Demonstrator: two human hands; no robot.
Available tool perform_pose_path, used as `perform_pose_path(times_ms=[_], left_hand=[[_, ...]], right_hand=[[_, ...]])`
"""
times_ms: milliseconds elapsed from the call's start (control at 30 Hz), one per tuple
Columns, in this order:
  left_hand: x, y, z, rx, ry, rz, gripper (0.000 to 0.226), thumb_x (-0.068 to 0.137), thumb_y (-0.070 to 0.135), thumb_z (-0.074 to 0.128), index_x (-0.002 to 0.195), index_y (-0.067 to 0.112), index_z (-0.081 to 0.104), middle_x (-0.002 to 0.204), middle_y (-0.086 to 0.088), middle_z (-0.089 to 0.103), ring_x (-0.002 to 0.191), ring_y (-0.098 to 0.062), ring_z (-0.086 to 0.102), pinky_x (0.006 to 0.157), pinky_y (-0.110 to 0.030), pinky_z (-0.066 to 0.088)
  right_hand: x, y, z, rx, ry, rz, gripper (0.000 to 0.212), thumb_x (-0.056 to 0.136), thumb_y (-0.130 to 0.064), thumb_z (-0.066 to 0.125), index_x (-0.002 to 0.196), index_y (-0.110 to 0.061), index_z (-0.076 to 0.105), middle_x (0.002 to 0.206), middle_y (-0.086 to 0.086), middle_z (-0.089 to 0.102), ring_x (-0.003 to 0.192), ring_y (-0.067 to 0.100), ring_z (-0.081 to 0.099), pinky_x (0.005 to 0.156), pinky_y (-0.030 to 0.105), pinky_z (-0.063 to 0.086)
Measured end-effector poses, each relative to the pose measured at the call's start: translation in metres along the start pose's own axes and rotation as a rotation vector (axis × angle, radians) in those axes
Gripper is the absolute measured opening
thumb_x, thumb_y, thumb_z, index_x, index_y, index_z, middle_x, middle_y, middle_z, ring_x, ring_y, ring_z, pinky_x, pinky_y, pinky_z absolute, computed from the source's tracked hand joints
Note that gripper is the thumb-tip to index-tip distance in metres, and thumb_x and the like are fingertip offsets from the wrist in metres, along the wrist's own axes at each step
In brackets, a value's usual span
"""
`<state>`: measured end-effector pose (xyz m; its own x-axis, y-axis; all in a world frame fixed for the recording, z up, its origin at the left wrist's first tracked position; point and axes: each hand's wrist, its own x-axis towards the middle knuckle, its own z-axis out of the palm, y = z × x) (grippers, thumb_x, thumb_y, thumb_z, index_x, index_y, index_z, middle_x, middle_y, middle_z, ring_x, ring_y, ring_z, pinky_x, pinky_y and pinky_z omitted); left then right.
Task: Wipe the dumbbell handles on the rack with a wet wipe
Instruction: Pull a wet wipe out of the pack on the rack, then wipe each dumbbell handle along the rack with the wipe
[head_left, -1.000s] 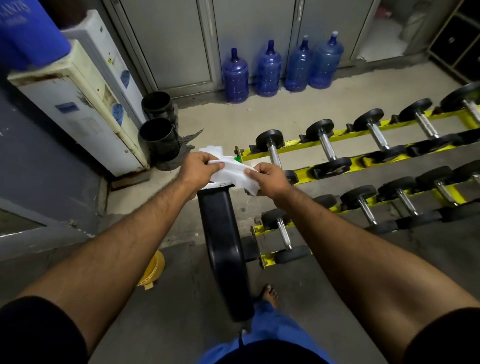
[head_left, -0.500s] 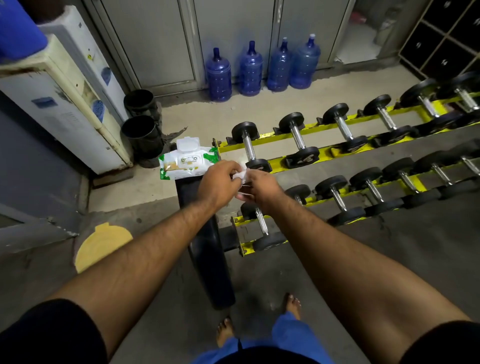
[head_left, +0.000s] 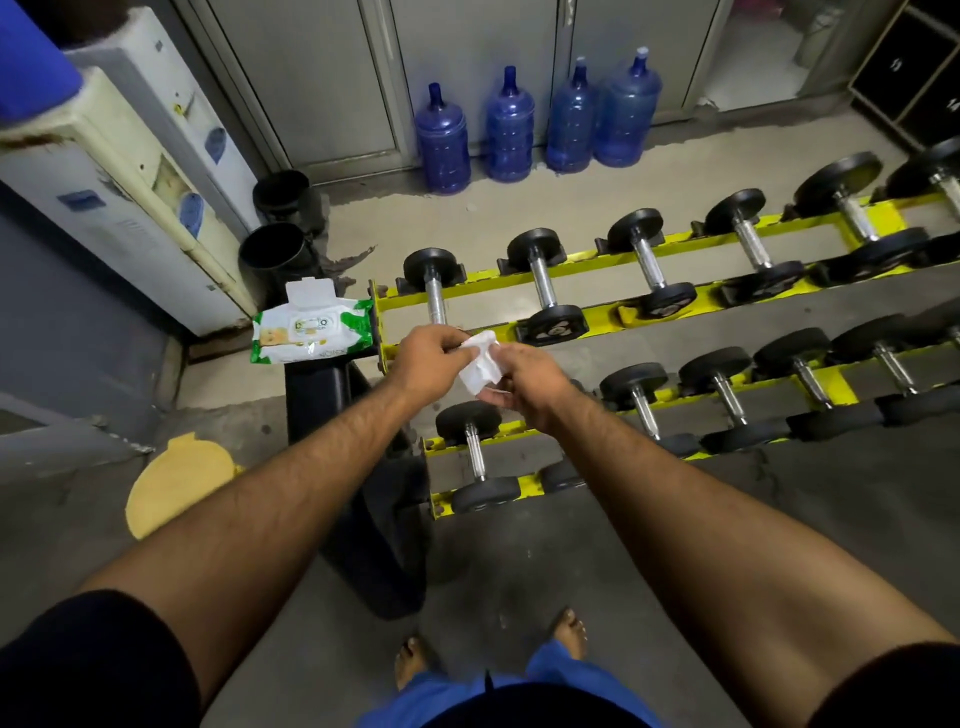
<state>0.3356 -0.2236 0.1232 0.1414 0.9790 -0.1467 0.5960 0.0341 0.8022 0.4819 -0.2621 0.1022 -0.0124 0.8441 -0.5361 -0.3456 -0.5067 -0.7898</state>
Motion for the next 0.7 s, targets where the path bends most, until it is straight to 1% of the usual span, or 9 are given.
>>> perform_pose_path(times_ms=[67, 100, 133, 200, 267, 333, 400, 533, 700], left_hand=[[0.004, 0.008, 0.013, 0.010, 0.057, -0.030, 0.011, 0.085, 0.021, 0.075, 0.095, 0.018, 0.073, 0.090, 0.000, 0.073, 0.088, -0.023, 0.069, 0.080, -0.037, 0.057], [0.006, 0.013, 0.017, 0.006, 0.063, -0.041, 0.008, 0.085, 0.020, 0.076, 0.092, 0.020, 0.071, 0.087, 0.000, 0.071, 0.086, -0.024, 0.068, 0.075, -0.034, 0.056], [0.008, 0.016, 0.021, 0.003, 0.049, -0.055, 0.009, 0.084, 0.018, 0.076, 0.089, 0.020, 0.070, 0.085, 0.000, 0.070, 0.085, -0.025, 0.068, 0.071, -0.033, 0.056], [0.011, 0.020, 0.027, -0.024, 0.003, -0.085, 0.012, 0.083, 0.015, 0.078, 0.090, 0.020, 0.069, 0.088, -0.002, 0.070, 0.086, -0.024, 0.068, 0.073, -0.037, 0.058], [0.016, 0.021, 0.031, -0.088, 0.005, -0.120, 0.017, 0.082, 0.008, 0.077, 0.092, 0.019, 0.067, 0.093, -0.004, 0.069, 0.089, -0.022, 0.068, 0.078, -0.038, 0.060], [0.022, 0.021, 0.035, -0.187, 0.040, -0.185, 0.018, 0.084, 0.001, 0.073, 0.092, 0.015, 0.066, 0.095, -0.007, 0.068, 0.091, -0.023, 0.069, 0.077, -0.038, 0.061], [0.031, 0.019, 0.039, -0.278, 0.069, -0.249, 0.014, 0.085, -0.002, 0.071, 0.087, 0.012, 0.068, 0.097, -0.010, 0.069, 0.091, -0.027, 0.070, 0.076, -0.040, 0.062], [0.061, 0.014, 0.042, -0.349, 0.077, -0.301, 0.013, 0.085, -0.002, 0.070, 0.087, 0.010, 0.067, 0.097, -0.010, 0.069, 0.090, -0.026, 0.071, 0.075, -0.037, 0.062], [0.103, 0.003, 0.041, -0.395, 0.149, -0.356, 0.016, 0.084, -0.001, 0.073, 0.091, 0.013, 0.068, 0.098, -0.010, 0.070, 0.089, -0.025, 0.071, 0.075, -0.039, 0.062]], right_hand=[[0.007, -0.004, -0.017, -0.093, -0.002, -0.054, 0.007, 0.098, -0.018, 0.059, 0.103, -0.015, 0.065, 0.094, 0.007, 0.069, 0.085, 0.021, 0.066, 0.067, 0.030, 0.057], [0.010, -0.006, -0.024, -0.152, -0.002, -0.096, 0.009, 0.095, -0.016, 0.064, 0.104, -0.017, 0.065, 0.096, 0.005, 0.069, 0.088, 0.020, 0.064, 0.069, 0.031, 0.055], [0.012, -0.010, -0.031, -0.213, -0.011, -0.135, 0.019, 0.093, -0.014, 0.068, 0.110, -0.019, 0.063, 0.098, 0.001, 0.069, 0.091, 0.017, 0.064, 0.071, 0.030, 0.053], [0.017, -0.018, -0.040, -0.317, -0.055, -0.213, 0.028, 0.091, -0.009, 0.069, 0.118, -0.017, 0.064, 0.097, -0.001, 0.071, 0.088, 0.012, 0.066, 0.069, 0.026, 0.052], [0.026, -0.024, -0.044, -0.371, -0.043, -0.277, 0.018, 0.091, -0.002, 0.066, 0.106, -0.011, 0.070, 0.092, 0.003, 0.072, 0.083, 0.016, 0.068, 0.067, 0.028, 0.056], [0.037, -0.028, -0.046, -0.364, 0.024, -0.274, 0.013, 0.090, 0.001, 0.065, 0.095, -0.010, 0.070, 0.090, 0.008, 0.072, 0.088, 0.026, 0.070, 0.072, 0.036, 0.061], [0.050, -0.030, -0.049, -0.355, 0.005, -0.236, 0.013, 0.091, 0.001, 0.064, 0.093, -0.011, 0.067, 0.094, 0.010, 0.071, 0.093, 0.031, 0.070, 0.073, 0.038, 0.061], [0.076, -0.041, -0.050, -0.344, -0.129, -0.157, 0.018, 0.092, -0.001, 0.064, 0.104, -0.013, 0.068, 0.105, 0.010, 0.070, 0.096, 0.024, 0.070, 0.070, 0.036, 0.062], [0.123, -0.056, -0.040, -0.345, -0.060, -0.097, 0.015, 0.092, -0.001, 0.064, 0.104, -0.005, 0.073, 0.097, 0.013, 0.073, 0.086, 0.024, 0.071, 0.067, 0.031, 0.060]])
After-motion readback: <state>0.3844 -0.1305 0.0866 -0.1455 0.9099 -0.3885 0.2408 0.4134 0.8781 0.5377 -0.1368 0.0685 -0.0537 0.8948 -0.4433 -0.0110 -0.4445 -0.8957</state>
